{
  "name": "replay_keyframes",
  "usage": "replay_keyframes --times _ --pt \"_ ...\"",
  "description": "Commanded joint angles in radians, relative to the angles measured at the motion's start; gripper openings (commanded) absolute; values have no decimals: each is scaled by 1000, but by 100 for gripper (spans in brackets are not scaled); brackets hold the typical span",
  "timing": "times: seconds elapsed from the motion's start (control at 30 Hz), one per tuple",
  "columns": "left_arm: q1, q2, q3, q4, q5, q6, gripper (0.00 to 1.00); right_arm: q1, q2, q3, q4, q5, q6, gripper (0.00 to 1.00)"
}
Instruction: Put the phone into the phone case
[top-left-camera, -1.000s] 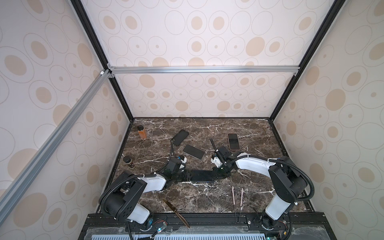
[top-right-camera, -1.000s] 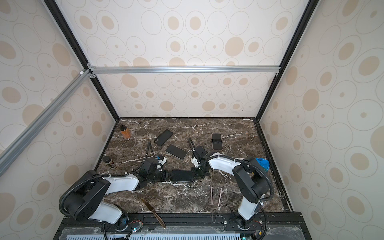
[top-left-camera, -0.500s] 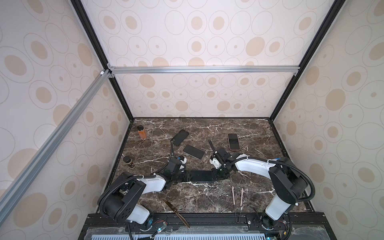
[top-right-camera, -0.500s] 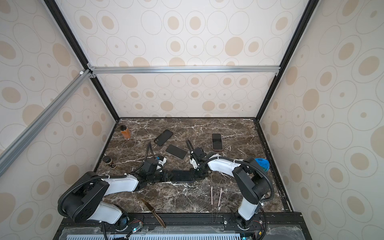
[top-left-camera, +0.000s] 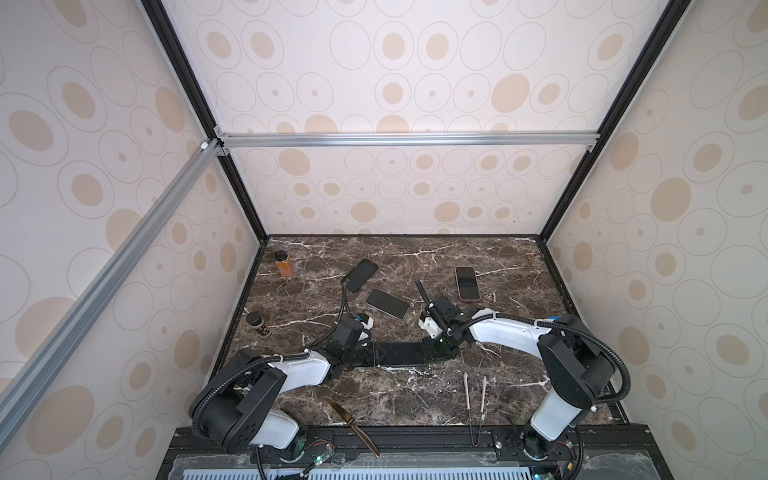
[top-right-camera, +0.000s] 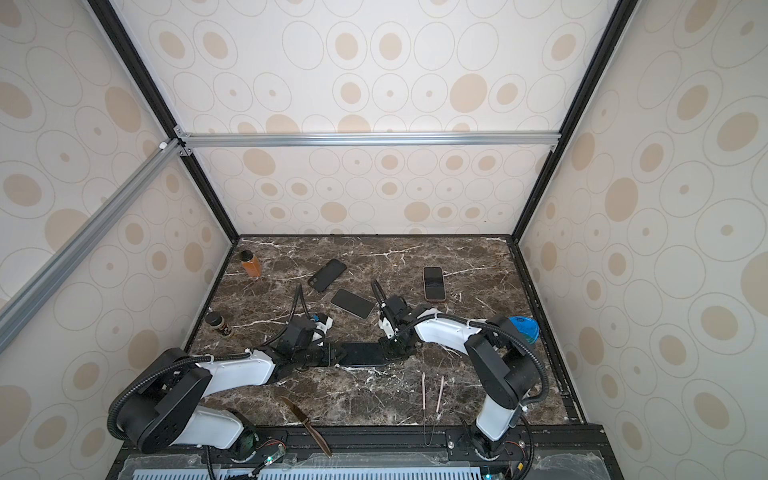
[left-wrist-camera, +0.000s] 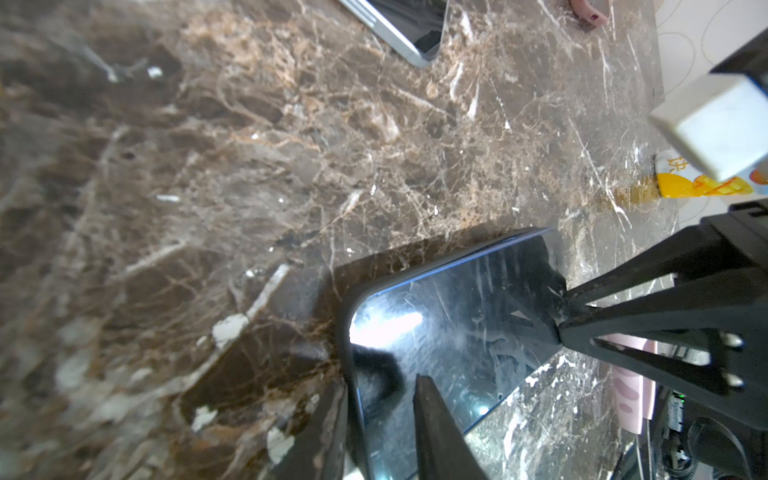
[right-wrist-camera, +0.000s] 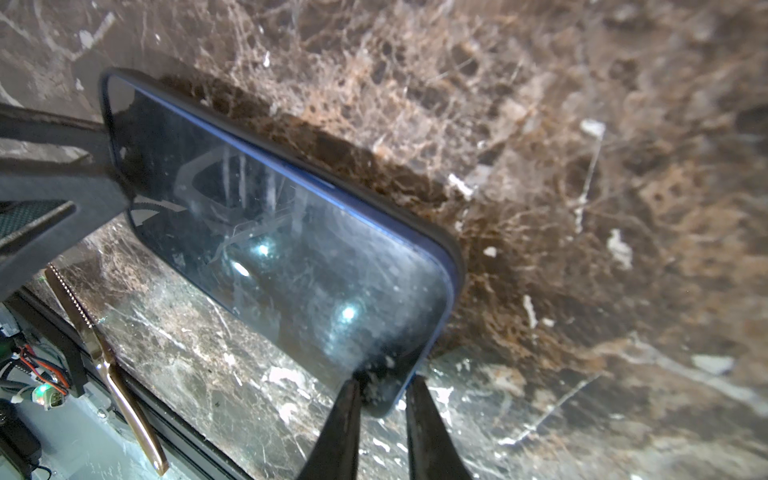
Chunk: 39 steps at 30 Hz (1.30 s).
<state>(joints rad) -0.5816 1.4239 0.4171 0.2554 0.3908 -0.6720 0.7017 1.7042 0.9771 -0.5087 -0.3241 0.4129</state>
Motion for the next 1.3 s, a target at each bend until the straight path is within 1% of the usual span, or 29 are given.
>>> replay_keyframes --times 0.0,0.1,0.37,0.6,0.87,1.07,1.27 --pt "-16 7 -15 -142 1 21 31 30 5 -18 -55 29 -3 25" --pt "-15 0 -14 -150 1 22 31 29 -18 -19 -74 46 -3 26" --pt "-15 -29 -1 -206 -21 38 31 29 -34 -23 -74 42 1 26" --pt "-16 -22 1 -188 -20 40 29 28 -30 -33 -33 30 4 25" --pt "-16 4 14 -173 -12 42 27 15 -20 -43 5 18 20 19" --pt "-16 11 7 -162 -12 43 27 11 -7 -57 26 10 26 17" --pt "-15 27 9 -151 -5 47 26 10 21 -62 47 40 43 15"
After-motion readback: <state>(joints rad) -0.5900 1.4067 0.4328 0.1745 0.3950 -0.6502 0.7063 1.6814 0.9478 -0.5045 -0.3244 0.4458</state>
